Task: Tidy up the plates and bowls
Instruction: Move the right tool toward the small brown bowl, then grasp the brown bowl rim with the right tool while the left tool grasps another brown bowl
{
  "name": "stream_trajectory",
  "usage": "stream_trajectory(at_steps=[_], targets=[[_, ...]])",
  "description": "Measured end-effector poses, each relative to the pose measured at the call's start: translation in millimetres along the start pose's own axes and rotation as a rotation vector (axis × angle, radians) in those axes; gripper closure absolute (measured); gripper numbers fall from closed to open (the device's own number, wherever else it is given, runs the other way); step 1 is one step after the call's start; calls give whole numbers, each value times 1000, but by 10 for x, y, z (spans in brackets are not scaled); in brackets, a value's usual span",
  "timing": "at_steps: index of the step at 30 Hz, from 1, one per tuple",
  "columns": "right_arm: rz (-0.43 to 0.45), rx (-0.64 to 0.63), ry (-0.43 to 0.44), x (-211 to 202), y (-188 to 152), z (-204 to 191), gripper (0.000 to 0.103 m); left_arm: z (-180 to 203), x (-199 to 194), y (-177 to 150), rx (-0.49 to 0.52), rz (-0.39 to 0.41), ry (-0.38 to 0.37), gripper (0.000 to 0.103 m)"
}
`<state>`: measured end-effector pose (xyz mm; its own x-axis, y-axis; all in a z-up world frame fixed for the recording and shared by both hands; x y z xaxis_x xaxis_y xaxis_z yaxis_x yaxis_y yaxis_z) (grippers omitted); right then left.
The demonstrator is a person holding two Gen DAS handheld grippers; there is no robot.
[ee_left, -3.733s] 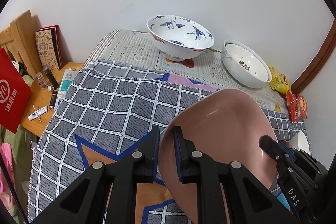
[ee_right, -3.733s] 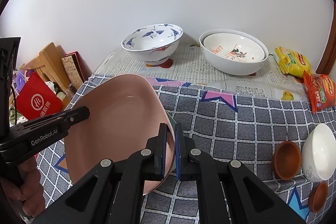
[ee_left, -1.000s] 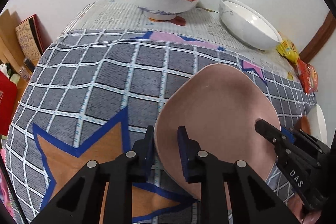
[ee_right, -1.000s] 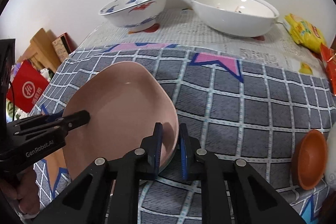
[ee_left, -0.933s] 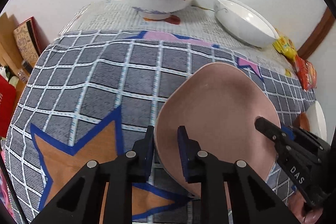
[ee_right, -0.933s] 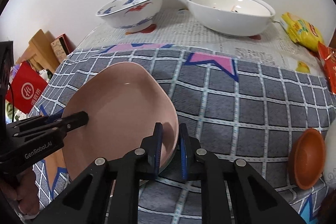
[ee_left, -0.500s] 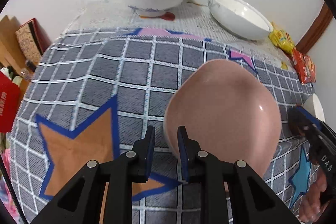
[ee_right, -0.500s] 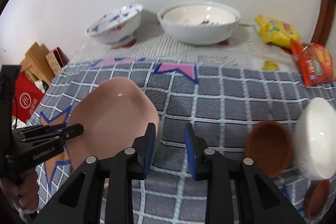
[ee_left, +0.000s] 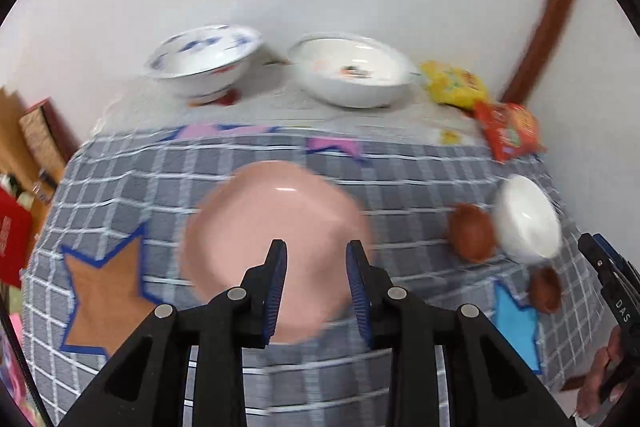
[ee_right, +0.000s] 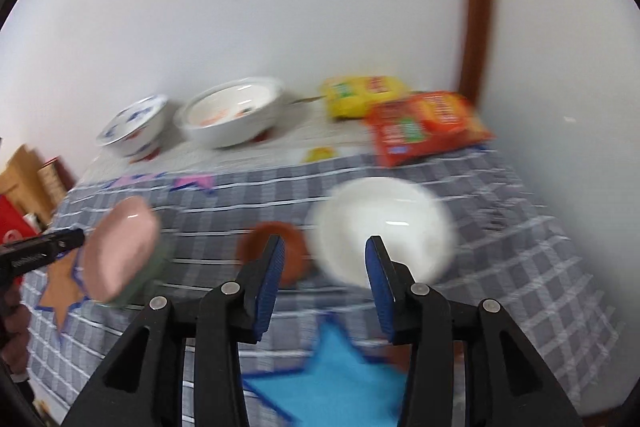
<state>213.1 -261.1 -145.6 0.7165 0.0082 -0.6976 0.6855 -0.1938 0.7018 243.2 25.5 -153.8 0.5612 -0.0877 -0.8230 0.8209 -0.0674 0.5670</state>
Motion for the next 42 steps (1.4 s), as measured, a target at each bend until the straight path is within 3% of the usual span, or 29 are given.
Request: stream_trajectory(at_steps=[4,10,15,18,22,25,42], targets=[[-49,67,-23,-115,-105,559,61,544,44,-32,63,-24,-65,74],[-103,141,-28,-130,-344,1091,61,994,200,-158,108,-91,-104,74],[-164,149,-12,4,-525,1199,61,1151,359,-208,84,-127,-127,74],[-196,154,-2,109,-583,1219,61,1168,446,-178,77,-136,-105,74],[-196,159,15,211,-585,1184,61,1169,580,-88,78,-134,-84,62],[-211,155,33,304,-618,1120,61,1202,694,-48,81,-140,-94,60],[-263,204,33,699,-761,1106,61,1270,1223,31,83,-189,-122,60]])
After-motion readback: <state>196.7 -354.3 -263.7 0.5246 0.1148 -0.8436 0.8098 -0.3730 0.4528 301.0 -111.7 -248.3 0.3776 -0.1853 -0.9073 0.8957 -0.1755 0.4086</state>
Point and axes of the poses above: each gripper's, at about its wrist camera, not at the fingertips, and x roughly the way its jaws point, z to its right, y to its top, the point moved 10 cm from there along x, roughly the way its jaws point, and after that the axes turned 7 degrees about x, right-handed, at the moved point
